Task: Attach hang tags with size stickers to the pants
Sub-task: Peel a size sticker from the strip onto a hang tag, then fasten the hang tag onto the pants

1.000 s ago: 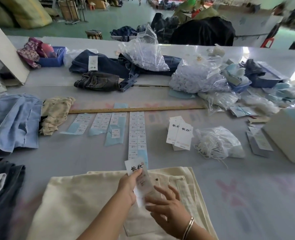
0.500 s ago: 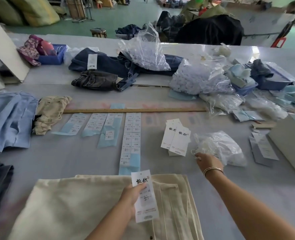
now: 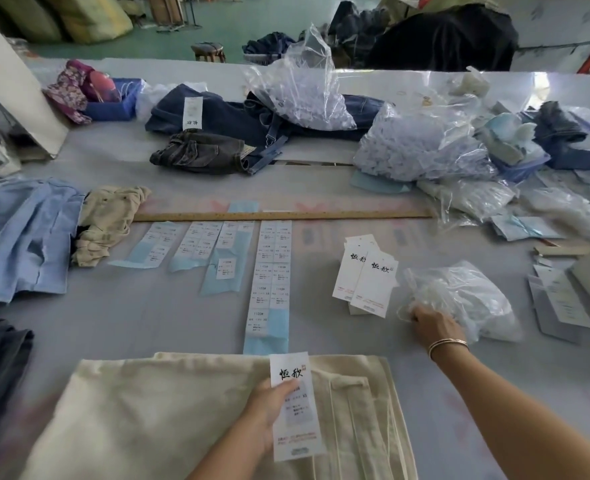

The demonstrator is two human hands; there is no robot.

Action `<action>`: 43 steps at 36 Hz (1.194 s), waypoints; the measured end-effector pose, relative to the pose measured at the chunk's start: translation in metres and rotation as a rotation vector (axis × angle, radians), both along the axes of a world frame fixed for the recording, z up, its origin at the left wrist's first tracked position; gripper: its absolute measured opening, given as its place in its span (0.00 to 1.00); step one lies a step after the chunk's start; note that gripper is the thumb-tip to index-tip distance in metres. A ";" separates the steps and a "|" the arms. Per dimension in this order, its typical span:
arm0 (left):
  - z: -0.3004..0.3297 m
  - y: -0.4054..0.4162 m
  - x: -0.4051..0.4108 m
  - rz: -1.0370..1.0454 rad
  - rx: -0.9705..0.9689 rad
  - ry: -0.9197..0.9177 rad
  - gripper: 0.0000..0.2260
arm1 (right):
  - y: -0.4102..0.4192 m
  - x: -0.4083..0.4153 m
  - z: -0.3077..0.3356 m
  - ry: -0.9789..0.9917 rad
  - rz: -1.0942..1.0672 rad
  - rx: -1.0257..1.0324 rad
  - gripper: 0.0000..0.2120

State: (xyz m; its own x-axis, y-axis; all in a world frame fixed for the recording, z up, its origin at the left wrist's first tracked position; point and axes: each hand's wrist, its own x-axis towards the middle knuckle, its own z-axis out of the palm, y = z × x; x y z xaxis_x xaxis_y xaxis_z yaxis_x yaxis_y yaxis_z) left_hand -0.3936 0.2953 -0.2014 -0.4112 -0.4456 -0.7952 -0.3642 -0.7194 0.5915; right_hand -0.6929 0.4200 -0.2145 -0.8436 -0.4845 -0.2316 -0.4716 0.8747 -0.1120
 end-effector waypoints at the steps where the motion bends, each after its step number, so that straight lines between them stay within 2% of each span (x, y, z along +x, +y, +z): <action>1: 0.000 0.000 0.000 -0.002 0.000 0.000 0.03 | 0.003 0.000 -0.002 -0.012 -0.019 -0.040 0.12; 3: 0.000 -0.001 0.000 -0.004 0.002 0.000 0.03 | 0.005 0.000 -0.001 0.005 -0.072 -0.227 0.10; 6: 0.002 -0.001 0.001 -0.004 0.007 0.006 0.03 | 0.001 0.000 0.019 0.027 -0.217 -0.693 0.06; 9: 0.002 0.000 0.001 -0.033 -0.030 0.012 0.05 | -0.006 0.001 0.056 -0.120 -0.378 -1.137 0.05; 12: 0.009 0.002 -0.002 -0.030 -0.147 0.040 0.14 | -0.006 0.013 0.094 -0.306 -0.434 -1.442 0.08; 14: 0.018 0.004 -0.004 -0.072 -0.219 0.104 0.25 | -0.007 0.027 0.113 -0.469 -0.377 -1.517 0.08; 17: 0.035 0.008 -0.009 -0.276 -0.295 0.149 0.18 | -0.014 0.058 0.133 -0.724 -0.322 -1.473 0.08; 19: 0.042 0.010 -0.011 -0.396 -0.278 0.170 0.19 | -0.020 0.086 0.142 -0.854 -0.278 -1.401 0.09; 20: 0.046 0.010 -0.013 -0.415 -0.223 0.201 0.19 | -0.022 0.101 0.145 -0.915 -0.243 -1.359 0.10; 22: 0.050 0.012 -0.014 -0.425 -0.055 0.323 0.10 | -0.025 0.132 0.148 -1.019 -0.154 -1.260 0.08; 23: 0.053 0.013 -0.013 -0.416 0.034 0.389 0.10 | -0.026 0.147 0.148 -1.061 -0.109 -1.208 0.07; 25: 0.054 0.014 -0.011 -0.407 0.144 0.465 0.21 | -0.025 0.174 0.144 -1.130 -0.021 -1.124 0.05; 27: 0.055 0.017 -0.008 -0.373 0.140 0.517 0.27 | -0.021 0.196 0.137 -1.145 0.059 -1.030 0.04; 30: 0.051 0.015 0.000 -0.318 -0.013 0.449 0.22 | -0.011 0.219 0.123 -1.145 0.130 -0.924 0.06; 32: 0.048 0.012 0.009 -0.303 -0.049 0.419 0.17 | -0.003 0.230 0.115 -1.156 0.124 -0.926 0.03; 34: 0.045 0.008 0.018 -0.254 -0.105 0.399 0.15 | 0.003 0.239 0.108 -1.101 0.060 -0.954 0.07; 37: 0.041 0.007 0.029 -0.356 -0.397 0.284 0.14 | 0.006 0.245 0.097 -0.863 -0.007 -0.969 0.12; 41: 0.042 0.011 0.039 -0.495 -0.746 0.240 0.09 | 0.001 0.245 0.087 -0.620 -0.047 -0.905 0.05; 43: 0.044 0.016 0.041 -0.560 -0.882 0.237 0.13 | -0.003 0.244 0.086 -0.532 -0.031 -0.863 0.05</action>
